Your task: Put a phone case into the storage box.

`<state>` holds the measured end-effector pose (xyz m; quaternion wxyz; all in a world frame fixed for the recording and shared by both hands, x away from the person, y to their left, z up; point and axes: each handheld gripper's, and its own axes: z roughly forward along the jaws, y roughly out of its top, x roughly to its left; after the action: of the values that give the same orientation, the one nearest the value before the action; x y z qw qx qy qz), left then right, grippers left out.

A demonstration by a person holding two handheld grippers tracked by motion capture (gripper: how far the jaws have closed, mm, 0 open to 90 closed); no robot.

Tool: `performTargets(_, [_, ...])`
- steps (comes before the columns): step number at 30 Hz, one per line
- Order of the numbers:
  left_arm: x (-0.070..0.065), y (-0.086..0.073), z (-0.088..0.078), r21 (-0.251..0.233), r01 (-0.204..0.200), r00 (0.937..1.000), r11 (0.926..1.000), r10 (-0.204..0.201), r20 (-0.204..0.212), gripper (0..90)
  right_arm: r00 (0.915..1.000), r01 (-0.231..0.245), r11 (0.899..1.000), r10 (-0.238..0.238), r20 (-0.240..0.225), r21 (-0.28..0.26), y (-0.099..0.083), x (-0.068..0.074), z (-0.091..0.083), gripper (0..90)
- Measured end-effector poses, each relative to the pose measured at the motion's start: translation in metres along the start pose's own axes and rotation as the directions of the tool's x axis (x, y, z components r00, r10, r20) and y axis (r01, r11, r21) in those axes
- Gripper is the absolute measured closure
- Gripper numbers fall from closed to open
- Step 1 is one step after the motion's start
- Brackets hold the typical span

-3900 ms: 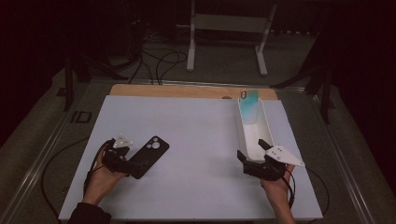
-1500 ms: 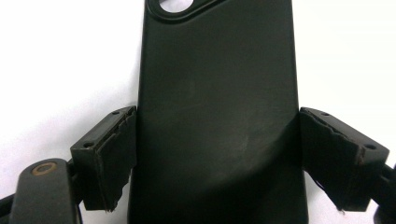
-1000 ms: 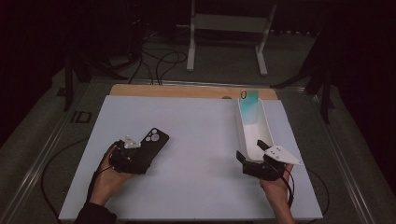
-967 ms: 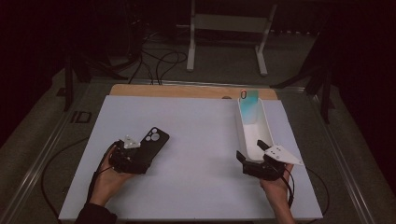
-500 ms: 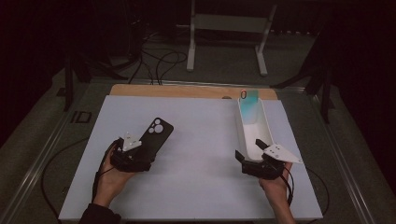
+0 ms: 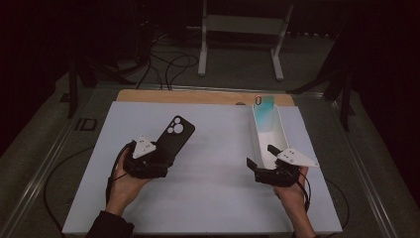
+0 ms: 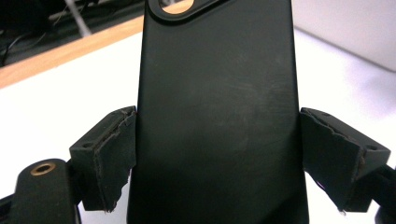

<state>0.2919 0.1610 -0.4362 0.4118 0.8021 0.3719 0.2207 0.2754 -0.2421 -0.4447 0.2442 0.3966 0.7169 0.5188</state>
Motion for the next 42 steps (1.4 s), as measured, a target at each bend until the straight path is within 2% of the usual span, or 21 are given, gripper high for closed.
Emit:
performTargets(5, [-0.005,0.010,0.001,-0.014,-0.019,0.9996,0.9997,0.020,0.022,15.4,0.9989,-0.013,1.000,0.013,-0.044,0.003,0.010,-0.002,0.001,8.6])
performTargets(12, [-0.013,0.024,0.001,-0.059,-0.049,0.9972,0.9971,0.052,0.053,15.4,0.9971,-0.019,1.000,0.019,-0.074,-0.008,0.024,-0.002,0.003,8.6])
performTargets(17, [-0.018,0.033,0.003,-0.065,-0.074,0.9951,0.9951,0.078,0.061,15.4,0.9960,-0.007,1.000,0.006,-0.089,-0.012,0.035,0.001,0.006,8.6])
performTargets(21, [-0.022,0.040,0.005,-0.085,-0.092,0.9928,0.9921,0.098,0.069,15.4,0.9923,-0.022,1.000,0.023,-0.121,0.015,0.044,0.003,0.012,8.6])
performTargets(24, [-0.024,0.042,0.007,-0.092,-0.095,0.9920,0.9912,0.102,0.074,15.3,0.9909,-0.022,0.999,0.026,-0.132,0.030,0.047,0.004,0.016,8.6])
performTargets(31, [-0.031,0.046,0.012,-0.093,-0.131,0.9868,0.9870,0.139,0.083,15.3,0.9863,-0.015,1.000,0.019,-0.164,0.024,0.058,0.010,0.024,8.7])
performTargets(39, [-0.039,0.048,0.018,-0.095,-0.148,0.9840,0.9844,0.156,0.085,15.2,0.9827,-0.001,0.999,0.007,-0.185,0.032,0.066,0.019,0.033,8.6])
performTargets(42, [-0.045,0.048,0.020,-0.097,-0.163,0.9811,0.9818,0.172,0.089,15.2,0.9806,0.003,0.999,0.005,-0.196,0.038,0.068,0.022,0.037,8.7])
